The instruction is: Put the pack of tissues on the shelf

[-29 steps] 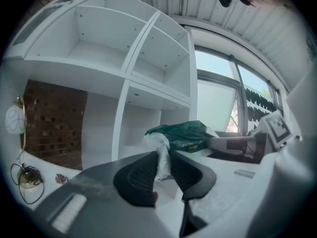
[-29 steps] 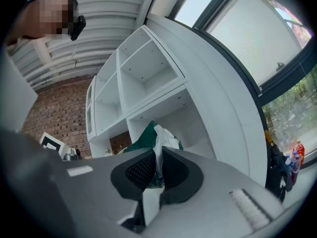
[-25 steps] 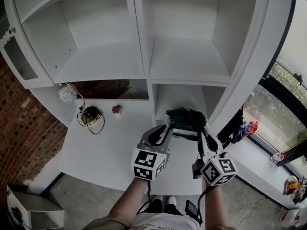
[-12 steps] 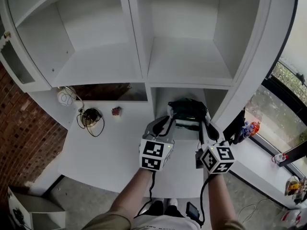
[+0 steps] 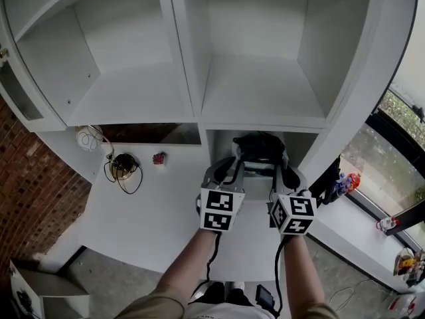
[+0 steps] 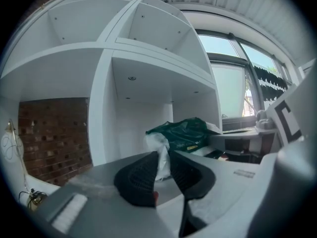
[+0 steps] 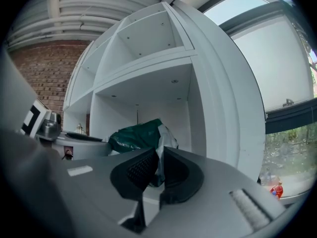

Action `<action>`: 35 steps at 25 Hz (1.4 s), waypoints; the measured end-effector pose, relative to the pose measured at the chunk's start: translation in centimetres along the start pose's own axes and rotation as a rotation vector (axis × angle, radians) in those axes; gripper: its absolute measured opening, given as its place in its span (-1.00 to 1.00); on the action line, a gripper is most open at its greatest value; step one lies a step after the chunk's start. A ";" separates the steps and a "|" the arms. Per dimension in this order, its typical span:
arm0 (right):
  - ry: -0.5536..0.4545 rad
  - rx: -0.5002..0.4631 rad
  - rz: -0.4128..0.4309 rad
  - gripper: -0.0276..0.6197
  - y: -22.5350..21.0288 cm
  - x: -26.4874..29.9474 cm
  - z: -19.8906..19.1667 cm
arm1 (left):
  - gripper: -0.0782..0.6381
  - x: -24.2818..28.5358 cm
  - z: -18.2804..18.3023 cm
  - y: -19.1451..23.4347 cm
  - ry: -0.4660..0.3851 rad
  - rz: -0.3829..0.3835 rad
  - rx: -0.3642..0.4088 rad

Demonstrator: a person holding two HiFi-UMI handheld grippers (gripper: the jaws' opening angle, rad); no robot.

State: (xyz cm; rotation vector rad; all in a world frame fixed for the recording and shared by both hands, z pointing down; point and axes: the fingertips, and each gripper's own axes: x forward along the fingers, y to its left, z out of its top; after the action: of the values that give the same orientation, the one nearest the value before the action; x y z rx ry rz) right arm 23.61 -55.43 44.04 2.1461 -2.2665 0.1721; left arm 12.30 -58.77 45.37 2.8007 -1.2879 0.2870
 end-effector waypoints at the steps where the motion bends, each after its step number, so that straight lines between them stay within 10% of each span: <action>1: 0.003 -0.008 -0.006 -0.87 -0.1 0.4 -0.2 | -0.54 0.3 0.0 0.1 0.002 0.008 0.011; 35: 0.120 -0.236 -0.143 -0.86 -1.3 6.7 -3.4 | -0.54 5.5 -3.9 1.7 0.128 0.142 0.025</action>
State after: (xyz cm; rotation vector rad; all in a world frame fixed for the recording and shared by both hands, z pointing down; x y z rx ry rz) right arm 24.25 -61.90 48.09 2.1035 -1.9514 0.0283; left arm 13.93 -63.51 50.12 2.6652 -1.4644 0.4828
